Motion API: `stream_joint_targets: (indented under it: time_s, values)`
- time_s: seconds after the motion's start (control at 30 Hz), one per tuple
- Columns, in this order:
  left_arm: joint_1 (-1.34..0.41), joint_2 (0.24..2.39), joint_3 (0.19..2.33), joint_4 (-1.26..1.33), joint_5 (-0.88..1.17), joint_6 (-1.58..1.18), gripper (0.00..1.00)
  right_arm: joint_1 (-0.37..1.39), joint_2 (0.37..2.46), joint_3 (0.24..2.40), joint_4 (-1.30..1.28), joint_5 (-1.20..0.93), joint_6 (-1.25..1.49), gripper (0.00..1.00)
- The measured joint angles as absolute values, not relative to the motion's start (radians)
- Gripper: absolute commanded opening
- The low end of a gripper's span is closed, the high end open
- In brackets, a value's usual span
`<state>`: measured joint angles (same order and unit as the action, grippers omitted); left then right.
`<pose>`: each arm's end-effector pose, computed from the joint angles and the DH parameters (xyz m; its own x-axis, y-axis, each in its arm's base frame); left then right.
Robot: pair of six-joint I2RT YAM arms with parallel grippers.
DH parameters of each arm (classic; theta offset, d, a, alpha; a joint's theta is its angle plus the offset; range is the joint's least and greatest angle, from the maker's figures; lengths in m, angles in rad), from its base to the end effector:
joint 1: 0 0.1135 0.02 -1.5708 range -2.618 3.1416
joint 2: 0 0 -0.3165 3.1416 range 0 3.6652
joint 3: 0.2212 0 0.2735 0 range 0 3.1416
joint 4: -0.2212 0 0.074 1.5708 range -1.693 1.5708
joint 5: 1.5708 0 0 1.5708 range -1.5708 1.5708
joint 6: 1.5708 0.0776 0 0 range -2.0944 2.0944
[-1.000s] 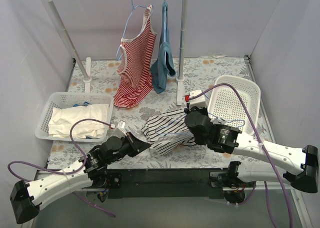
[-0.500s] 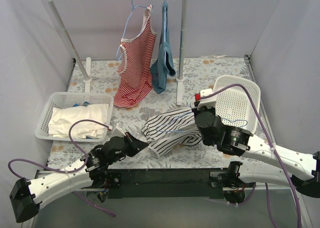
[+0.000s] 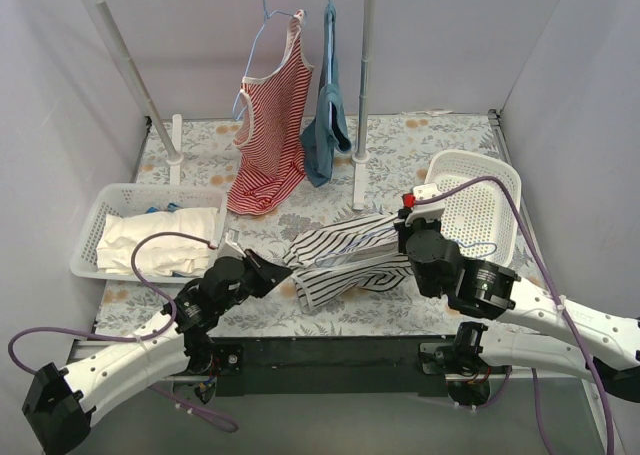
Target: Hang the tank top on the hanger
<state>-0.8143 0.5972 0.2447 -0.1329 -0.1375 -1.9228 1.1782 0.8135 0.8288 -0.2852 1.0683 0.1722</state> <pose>0.1195 -0.1111 0.1853 -0.4877 -0.8380 0.2449 -0.5203 0.0537 -0.8523 0.1301 0.1364 0.3779 -0.1214 -0.0774 -0.9896 -0.1025 0.9926 -0.0651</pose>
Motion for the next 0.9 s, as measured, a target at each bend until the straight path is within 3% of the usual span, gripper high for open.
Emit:
stream_joint_targets:
  time_s: [0.17,0.7,0.9]
  values:
    - [-0.730,0.641,0.266,-0.102,-0.052,-1.875,0.00,1.178,0.811,0.810,-0.284,1.067,0.169,0.01]
    - [-0.728,0.722,0.434,-0.075,0.325,-1.575,0.00,1.178,0.907,0.870,-0.289,1.125,0.127,0.01]
    - [-0.728,0.726,0.508,-0.083,0.326,-1.514,0.00,1.178,0.886,0.901,-0.286,1.081,0.121,0.01]
